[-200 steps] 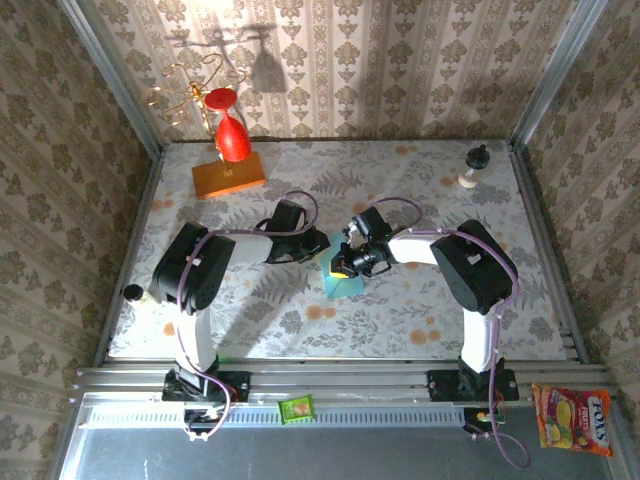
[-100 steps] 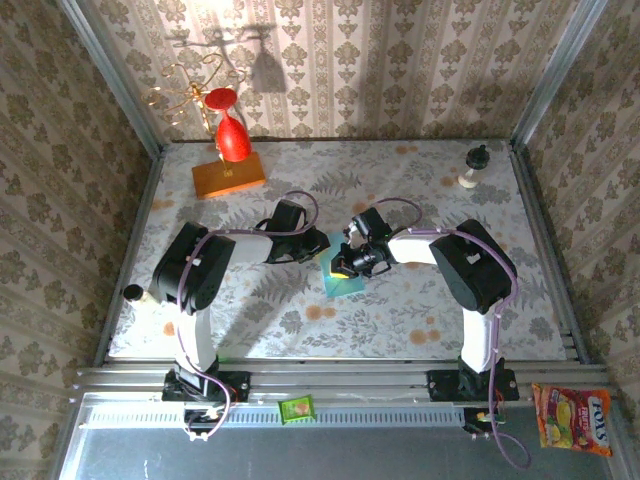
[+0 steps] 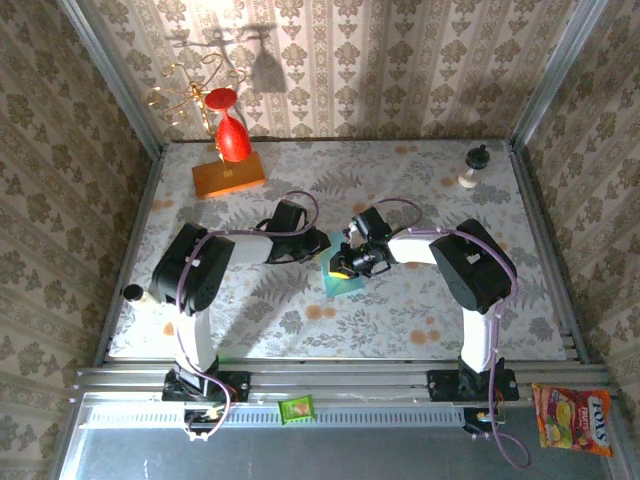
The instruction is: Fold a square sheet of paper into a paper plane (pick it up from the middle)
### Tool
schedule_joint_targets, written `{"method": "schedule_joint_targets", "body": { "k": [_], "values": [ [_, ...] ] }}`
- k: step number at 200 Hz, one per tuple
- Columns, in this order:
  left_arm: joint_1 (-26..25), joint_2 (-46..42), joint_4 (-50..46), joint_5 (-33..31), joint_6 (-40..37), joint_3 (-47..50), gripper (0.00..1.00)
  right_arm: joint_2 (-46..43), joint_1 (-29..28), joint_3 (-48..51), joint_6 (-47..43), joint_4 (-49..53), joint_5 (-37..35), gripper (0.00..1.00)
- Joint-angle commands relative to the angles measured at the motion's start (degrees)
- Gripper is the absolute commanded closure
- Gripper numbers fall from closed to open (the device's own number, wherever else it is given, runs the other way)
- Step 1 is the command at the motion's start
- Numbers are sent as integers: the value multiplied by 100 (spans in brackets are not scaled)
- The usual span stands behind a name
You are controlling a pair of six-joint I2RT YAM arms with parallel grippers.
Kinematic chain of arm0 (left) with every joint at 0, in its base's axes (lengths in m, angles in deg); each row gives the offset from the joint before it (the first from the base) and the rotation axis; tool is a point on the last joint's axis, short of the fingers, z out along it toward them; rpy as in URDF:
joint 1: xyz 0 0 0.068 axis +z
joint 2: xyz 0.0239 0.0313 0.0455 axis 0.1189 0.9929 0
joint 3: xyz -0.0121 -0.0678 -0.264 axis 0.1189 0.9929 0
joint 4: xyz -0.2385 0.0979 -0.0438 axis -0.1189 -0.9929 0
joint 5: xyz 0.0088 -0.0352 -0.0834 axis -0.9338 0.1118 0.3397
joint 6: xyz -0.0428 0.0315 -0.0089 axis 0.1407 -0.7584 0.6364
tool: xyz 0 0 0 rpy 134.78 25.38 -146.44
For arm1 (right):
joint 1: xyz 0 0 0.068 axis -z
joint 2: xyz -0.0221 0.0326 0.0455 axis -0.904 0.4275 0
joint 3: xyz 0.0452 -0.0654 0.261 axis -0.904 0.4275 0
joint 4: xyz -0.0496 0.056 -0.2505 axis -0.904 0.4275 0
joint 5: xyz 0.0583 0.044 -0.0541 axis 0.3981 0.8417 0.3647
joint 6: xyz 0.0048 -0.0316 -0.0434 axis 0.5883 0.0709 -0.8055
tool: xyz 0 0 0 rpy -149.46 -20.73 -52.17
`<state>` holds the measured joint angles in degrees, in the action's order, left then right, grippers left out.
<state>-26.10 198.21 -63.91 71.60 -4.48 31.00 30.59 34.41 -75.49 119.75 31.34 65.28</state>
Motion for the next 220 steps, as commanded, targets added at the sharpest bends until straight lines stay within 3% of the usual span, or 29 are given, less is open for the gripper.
{"method": "schedule_joint_targets", "body": {
  "k": [1,49,98,153,220],
  "values": [
    [9,-562,-236,-270,-83,116,77,244,-30,51,-12,418,-275,78],
    [179,-1278,-510,-793,-101,510,74,242,-30,25,-21,472,-250,67],
    [75,-1582,-368,-1011,1,881,74,255,-30,-3,-97,741,-441,64],
    [-322,-1427,-261,-892,136,982,84,322,-26,33,-144,976,-654,78],
    [-594,-1041,3,-551,259,972,100,342,-29,7,-194,1142,-776,87]
  ]
}}
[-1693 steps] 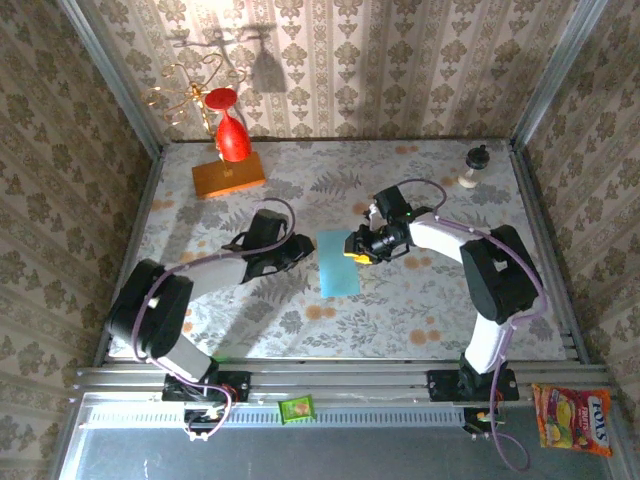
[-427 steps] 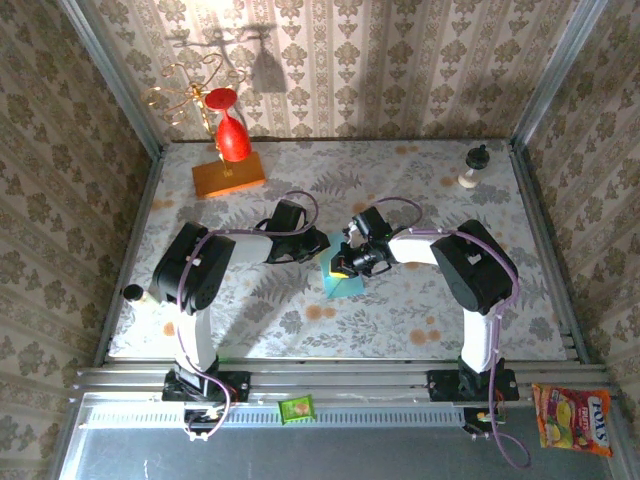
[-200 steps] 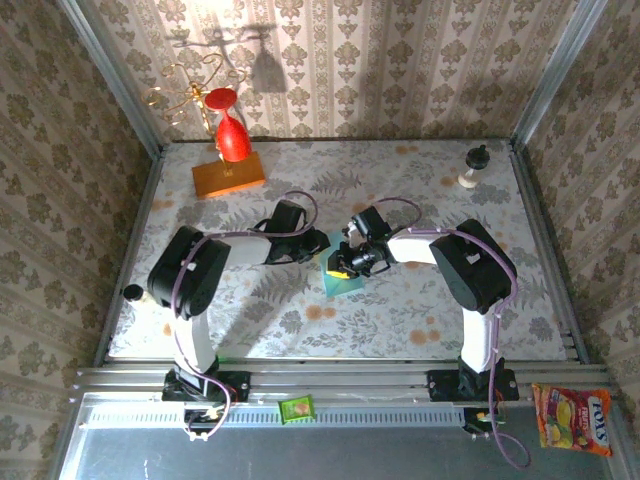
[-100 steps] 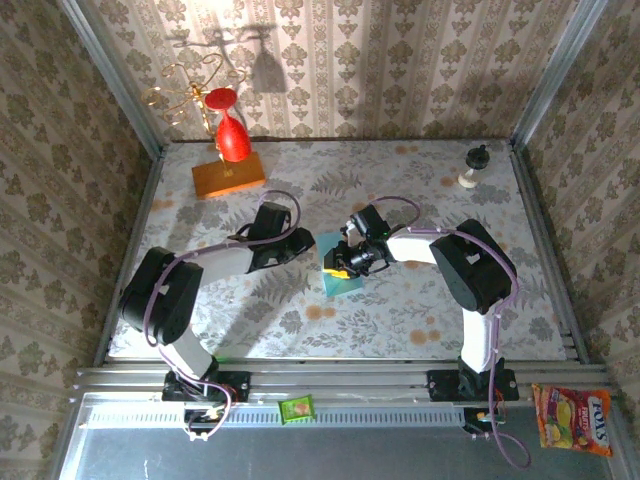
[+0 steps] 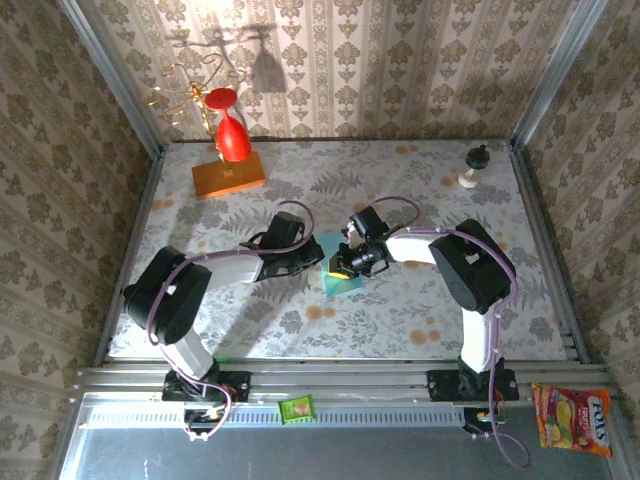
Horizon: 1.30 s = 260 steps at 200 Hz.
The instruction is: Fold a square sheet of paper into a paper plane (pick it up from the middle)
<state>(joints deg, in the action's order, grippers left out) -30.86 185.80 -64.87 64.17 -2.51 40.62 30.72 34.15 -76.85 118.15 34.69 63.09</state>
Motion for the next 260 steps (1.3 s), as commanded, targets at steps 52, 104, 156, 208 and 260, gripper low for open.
{"method": "schedule_joint_targets", "body": {
  "k": [52,104,156,208,260],
  "values": [
    [-166,423,49,78,106,-28,100,351,-4,142,-19,819,-544,90],
    [-167,596,-92,-4,53,-45,100,327,-4,151,1,802,-530,90],
    [-164,635,-681,-137,-134,-115,100,-169,-2,101,197,497,0,89],
    [-159,674,-760,-33,-251,-115,100,-743,82,-7,-23,644,-232,87],
    [-154,761,-693,57,-236,-129,100,-332,127,19,-121,604,-329,88]
  ]
}}
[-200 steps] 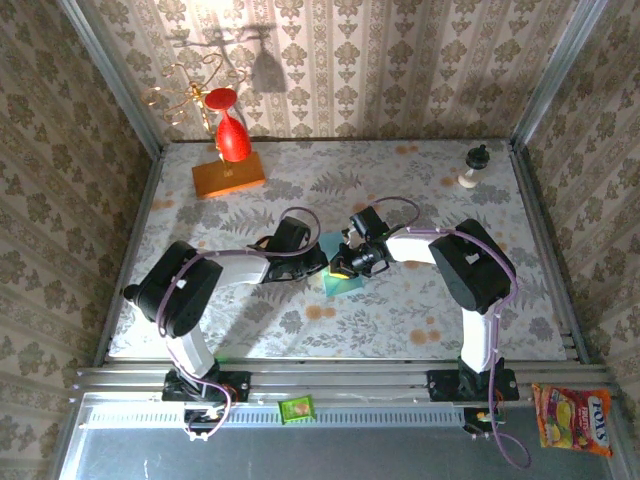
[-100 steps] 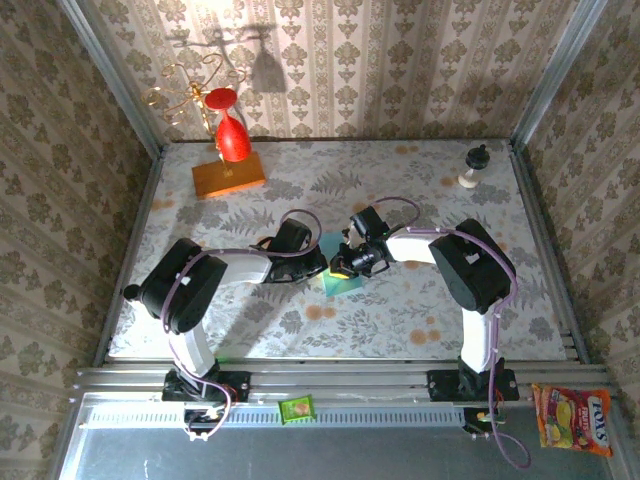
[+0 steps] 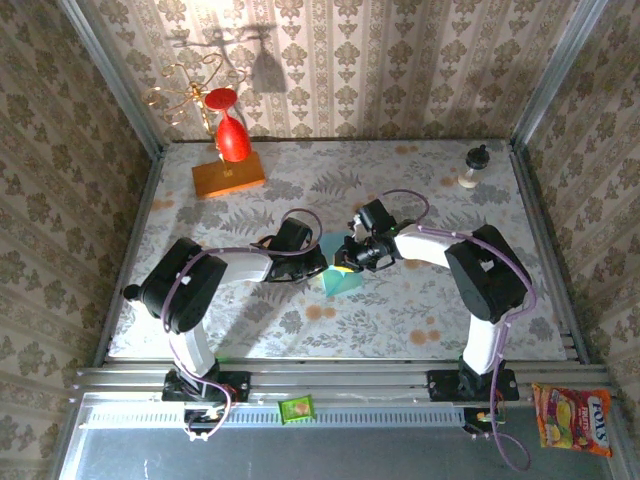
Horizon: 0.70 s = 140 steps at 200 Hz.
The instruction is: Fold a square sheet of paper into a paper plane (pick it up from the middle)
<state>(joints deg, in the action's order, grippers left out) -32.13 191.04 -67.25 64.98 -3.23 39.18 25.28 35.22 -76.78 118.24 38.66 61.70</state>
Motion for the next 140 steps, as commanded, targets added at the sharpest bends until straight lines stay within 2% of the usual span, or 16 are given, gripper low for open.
{"method": "schedule_joint_targets", "body": {
  "k": [1,43,85,140],
  "values": [
    [-34,235,-450,-24,-160,13,100,216,20,8,-130,209,-193,88],
    [-37,237,-481,-89,-125,69,100,421,107,64,-177,160,-498,89],
    [-15,280,-452,-123,-112,184,100,371,244,543,-215,-39,-748,90],
    [24,347,-455,-216,46,352,100,106,503,837,-317,-444,-555,90]
  ]
}}
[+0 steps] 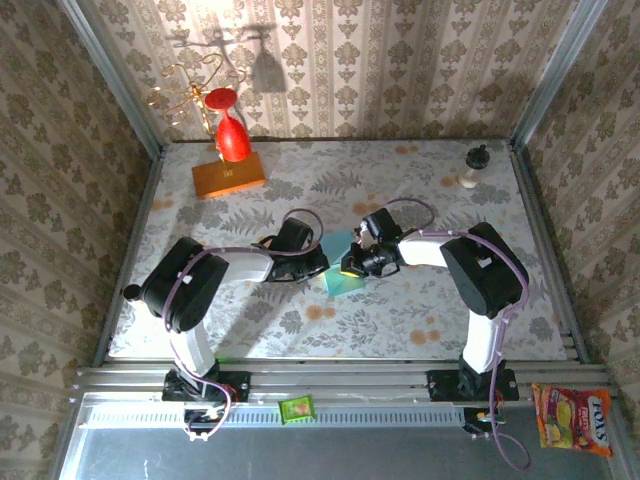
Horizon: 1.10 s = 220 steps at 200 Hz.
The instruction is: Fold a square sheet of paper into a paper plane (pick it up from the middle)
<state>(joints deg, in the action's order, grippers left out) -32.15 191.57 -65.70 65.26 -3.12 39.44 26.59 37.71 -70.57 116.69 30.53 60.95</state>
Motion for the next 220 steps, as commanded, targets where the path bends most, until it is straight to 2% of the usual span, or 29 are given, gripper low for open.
{"method": "schedule_joint_targets", "body": {
  "k": [1,55,111,166,220],
  "values": [
    [24,295,-610,-246,40,335,100,-25,259,217,-165,367,-478,90],
    [31,332,-487,-213,71,495,100,-178,843,152,-220,351,-245,89],
    [18,338,-493,-53,-76,311,100,-843,583,-50,-534,668,-227,88],
    [25,330,-652,-31,-219,235,100,-184,129,-595,-664,955,-95,89],
    [27,365,-664,-27,-210,266,100,323,266,-895,-642,1123,-380,89]
  ]
}}
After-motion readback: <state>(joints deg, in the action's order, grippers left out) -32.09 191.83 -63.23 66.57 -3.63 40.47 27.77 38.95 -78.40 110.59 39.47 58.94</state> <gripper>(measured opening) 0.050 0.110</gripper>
